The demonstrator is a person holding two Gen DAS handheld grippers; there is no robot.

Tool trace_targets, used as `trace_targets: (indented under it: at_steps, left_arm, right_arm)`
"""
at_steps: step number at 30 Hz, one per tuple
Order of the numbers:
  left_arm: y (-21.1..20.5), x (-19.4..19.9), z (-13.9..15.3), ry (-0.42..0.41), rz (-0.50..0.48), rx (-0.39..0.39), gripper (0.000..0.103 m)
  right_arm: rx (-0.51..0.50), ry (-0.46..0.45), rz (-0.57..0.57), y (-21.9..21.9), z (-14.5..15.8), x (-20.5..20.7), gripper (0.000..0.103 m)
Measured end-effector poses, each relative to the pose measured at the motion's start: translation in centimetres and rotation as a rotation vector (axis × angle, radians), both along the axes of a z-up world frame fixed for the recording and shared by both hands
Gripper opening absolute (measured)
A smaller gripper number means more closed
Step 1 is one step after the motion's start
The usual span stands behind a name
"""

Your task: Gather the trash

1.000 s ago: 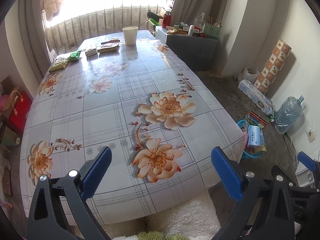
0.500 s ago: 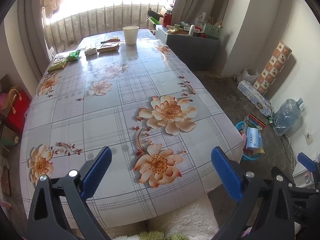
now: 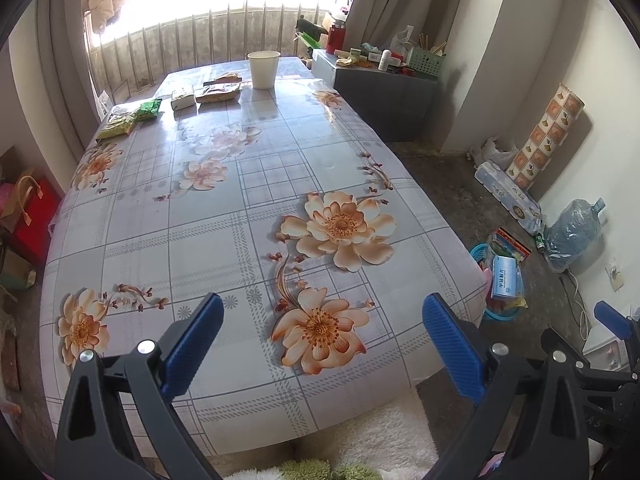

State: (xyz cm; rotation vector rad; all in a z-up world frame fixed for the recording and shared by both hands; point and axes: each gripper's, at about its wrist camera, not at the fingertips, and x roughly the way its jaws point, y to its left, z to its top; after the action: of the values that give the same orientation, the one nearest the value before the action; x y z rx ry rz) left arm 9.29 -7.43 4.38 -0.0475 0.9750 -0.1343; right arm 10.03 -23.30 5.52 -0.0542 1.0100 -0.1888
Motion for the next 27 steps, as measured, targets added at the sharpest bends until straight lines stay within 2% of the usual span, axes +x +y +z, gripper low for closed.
trace_targets:
  at_steps: [27]
  left_arm:
    - [0.12,-0.11,0.06,0.002,0.003,0.010,0.098]
  right_arm:
    - [0.009,0.014,0.007,0.08,-0.30,0.06,0.096]
